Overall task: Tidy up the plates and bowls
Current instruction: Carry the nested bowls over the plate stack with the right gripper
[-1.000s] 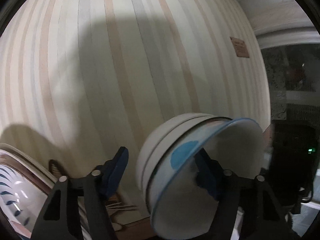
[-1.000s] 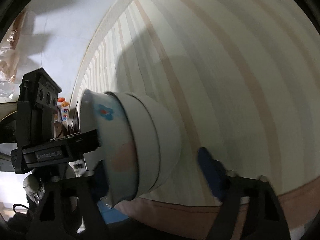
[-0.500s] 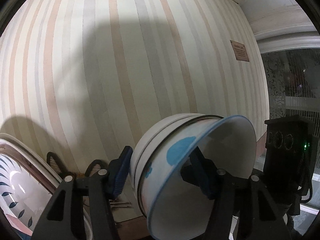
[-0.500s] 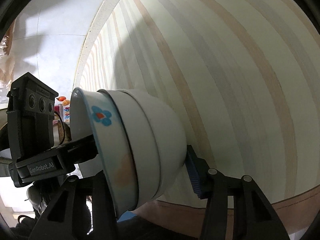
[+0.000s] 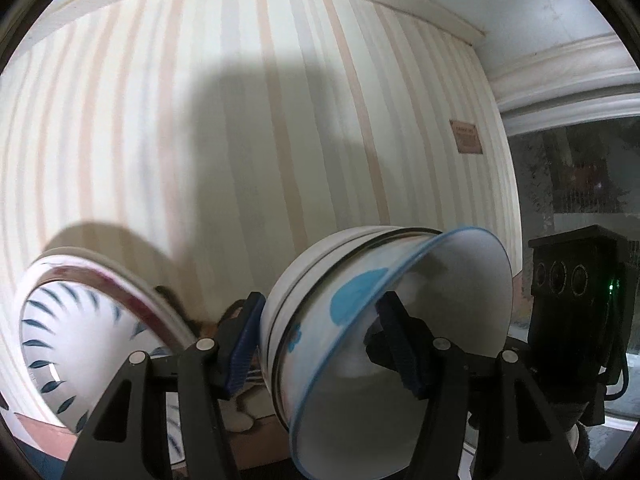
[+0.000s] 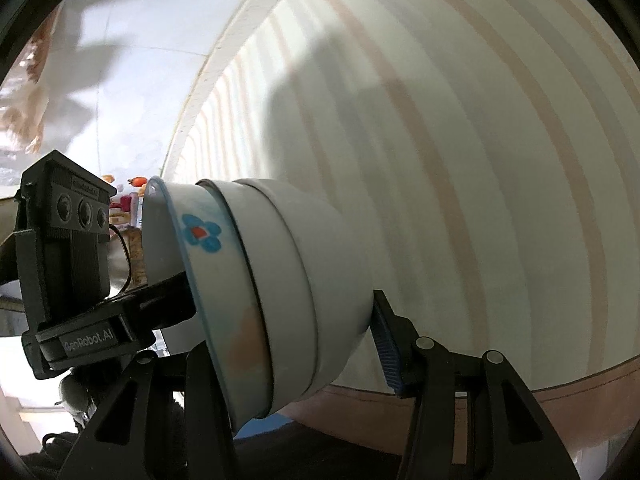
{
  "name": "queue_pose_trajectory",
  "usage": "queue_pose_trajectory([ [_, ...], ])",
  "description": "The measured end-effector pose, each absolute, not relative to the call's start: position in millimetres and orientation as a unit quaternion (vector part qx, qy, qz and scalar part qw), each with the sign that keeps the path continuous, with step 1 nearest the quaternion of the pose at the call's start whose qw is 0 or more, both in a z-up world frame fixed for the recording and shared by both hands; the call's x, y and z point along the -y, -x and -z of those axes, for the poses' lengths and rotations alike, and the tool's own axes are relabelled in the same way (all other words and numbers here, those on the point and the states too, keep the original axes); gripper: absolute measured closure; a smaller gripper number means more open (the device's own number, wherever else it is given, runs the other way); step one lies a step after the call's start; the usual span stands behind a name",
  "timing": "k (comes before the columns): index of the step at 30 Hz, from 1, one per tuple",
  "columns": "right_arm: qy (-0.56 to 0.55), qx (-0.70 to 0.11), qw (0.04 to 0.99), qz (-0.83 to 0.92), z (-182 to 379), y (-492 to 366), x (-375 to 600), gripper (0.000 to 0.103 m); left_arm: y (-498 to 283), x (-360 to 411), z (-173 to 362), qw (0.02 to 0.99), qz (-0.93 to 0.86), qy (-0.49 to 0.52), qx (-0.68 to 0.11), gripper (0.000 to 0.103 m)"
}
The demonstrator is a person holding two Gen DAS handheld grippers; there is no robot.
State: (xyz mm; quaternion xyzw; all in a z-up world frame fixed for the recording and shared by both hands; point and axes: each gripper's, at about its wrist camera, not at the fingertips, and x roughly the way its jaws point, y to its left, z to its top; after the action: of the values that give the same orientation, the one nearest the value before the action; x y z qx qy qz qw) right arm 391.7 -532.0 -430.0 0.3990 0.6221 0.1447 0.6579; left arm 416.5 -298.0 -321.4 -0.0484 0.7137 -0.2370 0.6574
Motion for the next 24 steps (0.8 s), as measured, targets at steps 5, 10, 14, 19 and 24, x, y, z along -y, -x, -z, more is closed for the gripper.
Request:
queue_pose_trajectory([
  [5, -0.392, -0.619, 0.661, -0.160, 413, -405, 508, 0.051, -419, 268, 306, 0.668, 0.227, 0.062, -0.706, 0.046],
  [10, -0.381, -0.620, 0.663, -0.176, 401, -416, 475, 0.051, -418, 230, 299, 0.675, 0.214, 0.077, -0.702, 0.046],
  [14, -0.373, -0.623, 0.660, -0.191, 404, -424, 446, 0.051, -414, 198, 298, 0.680, 0.199, 0.086, -0.701, 0.046],
  [19, -0.364, -0.631, 0.651, -0.212, 410, -422, 401, 0.051, -408, 159, 304, 0.683, 0.177, 0.102, -0.702, 0.046],
  [24, -0.351, -0.643, 0.641, -0.230, 417, -422, 353, 0.051, -403, 128, 313, 0.682, 0.158, 0.115, -0.705, 0.046],
])
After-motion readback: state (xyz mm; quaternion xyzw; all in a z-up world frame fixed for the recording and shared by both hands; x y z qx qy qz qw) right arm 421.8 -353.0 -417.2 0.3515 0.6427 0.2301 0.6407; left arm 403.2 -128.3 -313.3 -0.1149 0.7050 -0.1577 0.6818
